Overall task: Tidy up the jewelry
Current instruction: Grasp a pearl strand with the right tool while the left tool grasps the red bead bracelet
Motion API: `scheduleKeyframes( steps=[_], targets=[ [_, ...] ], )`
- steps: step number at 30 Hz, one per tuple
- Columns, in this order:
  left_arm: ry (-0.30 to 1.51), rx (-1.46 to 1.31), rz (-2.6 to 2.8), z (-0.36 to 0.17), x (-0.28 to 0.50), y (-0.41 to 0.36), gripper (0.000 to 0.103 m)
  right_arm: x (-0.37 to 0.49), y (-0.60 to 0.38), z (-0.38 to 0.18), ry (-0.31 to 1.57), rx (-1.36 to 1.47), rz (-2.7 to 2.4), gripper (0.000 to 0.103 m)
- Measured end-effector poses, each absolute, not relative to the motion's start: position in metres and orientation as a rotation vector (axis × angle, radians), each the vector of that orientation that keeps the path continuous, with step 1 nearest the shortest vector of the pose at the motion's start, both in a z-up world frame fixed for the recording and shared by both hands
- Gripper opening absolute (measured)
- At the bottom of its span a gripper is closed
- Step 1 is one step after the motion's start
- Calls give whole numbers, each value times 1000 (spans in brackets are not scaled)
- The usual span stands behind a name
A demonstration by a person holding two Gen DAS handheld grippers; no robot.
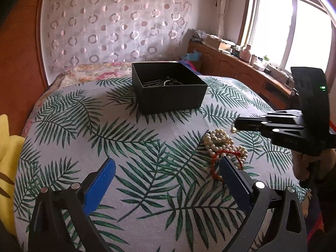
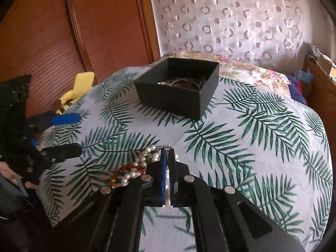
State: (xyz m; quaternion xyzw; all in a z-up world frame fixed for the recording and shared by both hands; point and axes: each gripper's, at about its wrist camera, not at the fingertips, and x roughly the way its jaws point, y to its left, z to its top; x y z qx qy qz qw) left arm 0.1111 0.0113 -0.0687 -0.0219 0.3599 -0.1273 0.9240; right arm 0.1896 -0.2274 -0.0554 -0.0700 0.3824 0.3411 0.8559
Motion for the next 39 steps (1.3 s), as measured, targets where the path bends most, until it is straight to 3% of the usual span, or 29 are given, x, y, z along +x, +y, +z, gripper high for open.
scheduleKeyframes(
  steps=[11, 13, 17, 25, 27, 35, 36, 37, 39],
  targets=[
    [771, 5, -317, -75, 106, -16, 93, 144, -257, -62, 774, -141, 674, 3],
    [780, 15, -331, -76, 107, -21, 77, 139, -263, -65, 778, -124, 667, 3],
    [798, 30, -359, -80, 111, -34, 68, 131, -267, -73, 782, -109, 655, 3],
    [844, 86, -369, -90, 120, -54, 32, 128, -263, -76, 769, -93, 655, 3],
    [852, 94, -372, -92, 121, -57, 27, 127, -263, -77, 769, -96, 652, 3],
    [857, 126, -359, -99, 124, -67, 27, 129, -264, -76, 767, -89, 644, 3],
    [855, 133, -355, -99, 123, -67, 22, 129, -264, -76, 766, -90, 645, 3],
    [851, 142, -352, -99, 123, -68, 9, 129, -264, -76, 766, -90, 646, 3],
    [850, 137, -358, -99, 121, -65, 3, 129, -264, -76, 767, -91, 647, 3]
  ],
)
